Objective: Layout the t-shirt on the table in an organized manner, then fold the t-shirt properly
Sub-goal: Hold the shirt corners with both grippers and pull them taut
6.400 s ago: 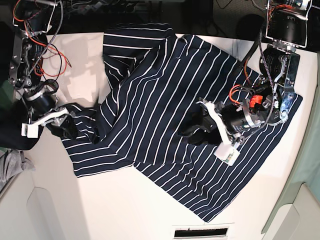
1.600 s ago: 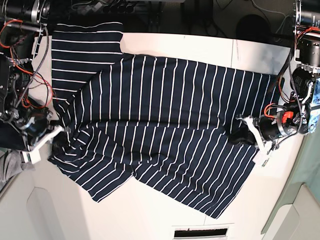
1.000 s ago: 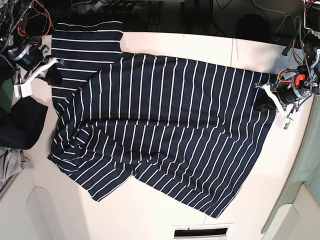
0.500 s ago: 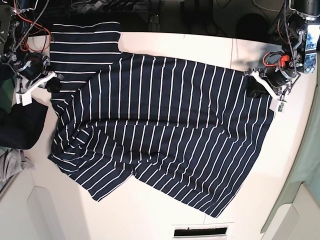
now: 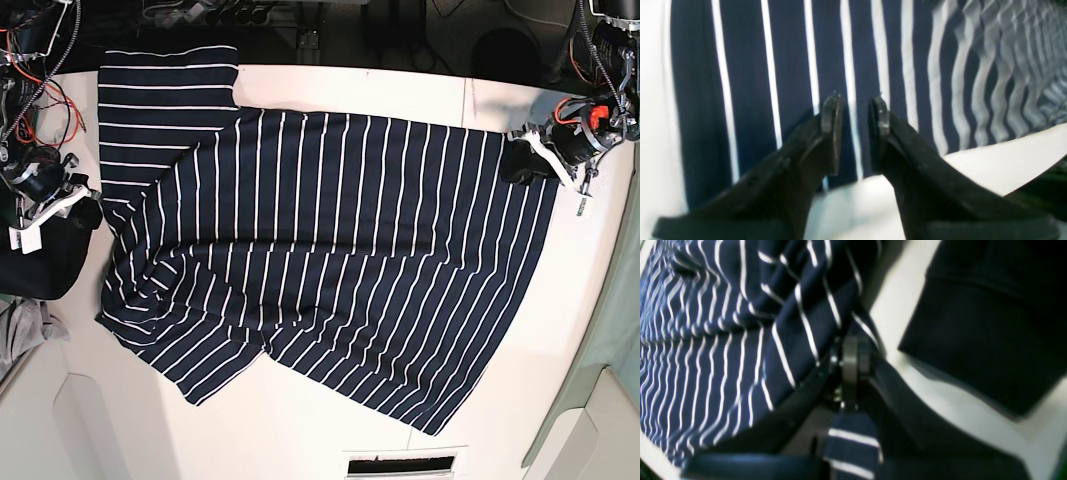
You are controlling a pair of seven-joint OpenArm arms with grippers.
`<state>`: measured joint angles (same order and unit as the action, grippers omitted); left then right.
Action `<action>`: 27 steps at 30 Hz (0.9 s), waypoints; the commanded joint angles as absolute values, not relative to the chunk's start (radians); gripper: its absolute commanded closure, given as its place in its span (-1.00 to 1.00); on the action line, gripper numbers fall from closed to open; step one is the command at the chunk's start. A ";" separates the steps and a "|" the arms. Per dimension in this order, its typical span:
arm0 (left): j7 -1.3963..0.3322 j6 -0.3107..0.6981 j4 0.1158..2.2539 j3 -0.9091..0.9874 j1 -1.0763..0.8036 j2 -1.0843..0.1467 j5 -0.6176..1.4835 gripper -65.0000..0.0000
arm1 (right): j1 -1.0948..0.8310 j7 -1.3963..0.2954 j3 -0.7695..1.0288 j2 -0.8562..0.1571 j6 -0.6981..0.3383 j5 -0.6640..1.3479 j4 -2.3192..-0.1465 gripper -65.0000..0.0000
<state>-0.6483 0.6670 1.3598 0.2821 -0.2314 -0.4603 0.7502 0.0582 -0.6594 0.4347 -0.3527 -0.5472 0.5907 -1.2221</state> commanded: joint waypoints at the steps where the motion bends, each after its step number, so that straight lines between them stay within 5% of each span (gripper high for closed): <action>1: -0.641 0.679 1.380 0.303 -0.224 -0.493 0.779 0.47 | 0.062 -0.667 0.447 -0.374 -0.555 0.622 -1.253 1.00; 7: -0.641 0.677 1.380 0.370 -0.239 -0.559 0.805 -0.03 | -0.025 -0.792 0.480 -0.393 -0.562 0.715 -1.356 1.00; 13: -0.624 0.589 1.368 0.386 -0.253 -0.590 0.750 -0.03 | -0.130 -0.794 0.480 -0.458 -0.561 0.723 -1.366 1.00; 17: -0.624 0.560 1.308 0.386 -0.253 -0.590 0.721 -0.03 | -0.177 -0.793 0.479 -0.465 -0.561 0.731 -1.366 0.33; 19: -0.624 0.560 1.267 0.386 -0.252 -0.591 0.722 -0.03 | -0.181 -0.794 0.479 -0.465 -0.564 0.733 -1.365 0.19; 27: -0.628 0.572 1.156 0.386 -0.252 -0.590 0.720 -0.03 | -0.181 -0.875 0.402 -0.483 -0.574 0.733 -1.364 0.18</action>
<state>-0.6197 0.5777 1.1526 0.3801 -0.2543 -0.5705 0.7273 -0.1883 -0.8879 0.3973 -0.4652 -0.5594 0.7170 -1.3502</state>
